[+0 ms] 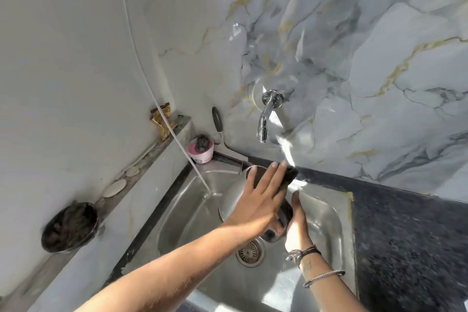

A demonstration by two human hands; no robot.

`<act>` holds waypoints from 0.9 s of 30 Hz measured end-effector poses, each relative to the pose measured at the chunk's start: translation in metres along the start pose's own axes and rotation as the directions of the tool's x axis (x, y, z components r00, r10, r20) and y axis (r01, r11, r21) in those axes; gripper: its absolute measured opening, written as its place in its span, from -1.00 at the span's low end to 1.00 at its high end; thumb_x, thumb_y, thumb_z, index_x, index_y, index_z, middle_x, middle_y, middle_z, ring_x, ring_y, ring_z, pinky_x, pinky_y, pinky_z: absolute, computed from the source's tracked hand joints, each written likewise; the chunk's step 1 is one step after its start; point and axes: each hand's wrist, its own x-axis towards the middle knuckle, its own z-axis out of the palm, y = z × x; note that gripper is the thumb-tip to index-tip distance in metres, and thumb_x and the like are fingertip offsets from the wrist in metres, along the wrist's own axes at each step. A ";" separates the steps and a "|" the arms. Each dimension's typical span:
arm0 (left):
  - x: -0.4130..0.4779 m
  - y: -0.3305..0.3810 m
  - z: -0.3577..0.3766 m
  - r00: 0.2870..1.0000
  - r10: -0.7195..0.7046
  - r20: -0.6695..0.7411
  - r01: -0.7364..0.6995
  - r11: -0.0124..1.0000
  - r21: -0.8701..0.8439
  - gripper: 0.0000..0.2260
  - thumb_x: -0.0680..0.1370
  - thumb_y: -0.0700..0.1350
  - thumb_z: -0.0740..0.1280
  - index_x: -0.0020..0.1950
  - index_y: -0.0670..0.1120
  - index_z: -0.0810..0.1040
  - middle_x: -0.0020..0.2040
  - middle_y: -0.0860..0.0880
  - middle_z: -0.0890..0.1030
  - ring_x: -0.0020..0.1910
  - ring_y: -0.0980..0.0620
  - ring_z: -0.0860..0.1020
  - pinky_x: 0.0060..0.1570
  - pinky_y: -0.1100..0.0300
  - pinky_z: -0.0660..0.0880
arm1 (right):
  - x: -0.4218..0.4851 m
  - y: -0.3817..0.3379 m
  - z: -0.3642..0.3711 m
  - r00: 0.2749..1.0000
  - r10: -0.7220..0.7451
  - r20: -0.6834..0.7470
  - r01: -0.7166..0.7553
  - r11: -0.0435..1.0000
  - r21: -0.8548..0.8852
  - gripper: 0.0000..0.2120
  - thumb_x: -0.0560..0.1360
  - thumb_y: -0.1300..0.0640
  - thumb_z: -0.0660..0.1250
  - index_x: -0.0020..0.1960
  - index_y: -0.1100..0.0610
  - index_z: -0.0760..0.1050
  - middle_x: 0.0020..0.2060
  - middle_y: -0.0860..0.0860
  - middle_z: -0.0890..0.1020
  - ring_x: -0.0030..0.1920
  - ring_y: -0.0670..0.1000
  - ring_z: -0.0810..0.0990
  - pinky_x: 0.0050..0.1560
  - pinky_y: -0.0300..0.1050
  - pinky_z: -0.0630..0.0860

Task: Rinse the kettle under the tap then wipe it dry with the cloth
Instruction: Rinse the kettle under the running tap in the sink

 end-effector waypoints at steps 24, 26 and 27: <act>0.140 -0.084 0.045 0.563 -0.725 0.397 0.818 0.418 -0.396 -0.67 0.43 0.17 0.40 -0.37 -0.03 0.51 0.62 -0.03 0.03 0.59 -0.08 -0.13 0.42 0.00 0.20 | 0.108 -0.019 -0.034 0.997 -0.071 -0.022 0.069 0.994 -0.080 -0.30 0.56 -0.35 0.11 0.18 0.24 0.65 0.04 0.30 0.71 0.07 0.27 0.70 0.02 0.00 0.59; 0.140 -0.078 0.048 0.593 -0.722 0.357 0.793 0.445 -0.416 -0.75 0.43 0.08 0.38 -0.36 -0.05 0.53 0.62 0.00 0.04 0.59 -0.04 -0.15 0.40 0.03 0.12 | 0.115 -0.021 -0.033 0.998 -0.067 0.009 0.068 0.994 -0.083 -0.33 0.56 -0.35 0.11 0.04 0.20 0.70 0.00 0.36 0.68 -0.01 0.31 0.67 -0.02 -0.03 0.57; 0.140 -0.078 0.048 0.606 -0.712 0.355 0.783 0.457 -0.422 -0.76 0.43 0.06 0.37 -0.34 -0.07 0.55 0.61 -0.01 0.09 0.59 -0.05 -0.12 0.34 0.10 0.04 | 0.117 -0.023 -0.032 0.998 -0.063 0.018 0.065 0.994 -0.093 -0.32 0.55 -0.37 0.12 0.02 0.21 0.69 -0.01 0.38 0.64 -0.04 0.32 0.62 -0.02 0.01 0.54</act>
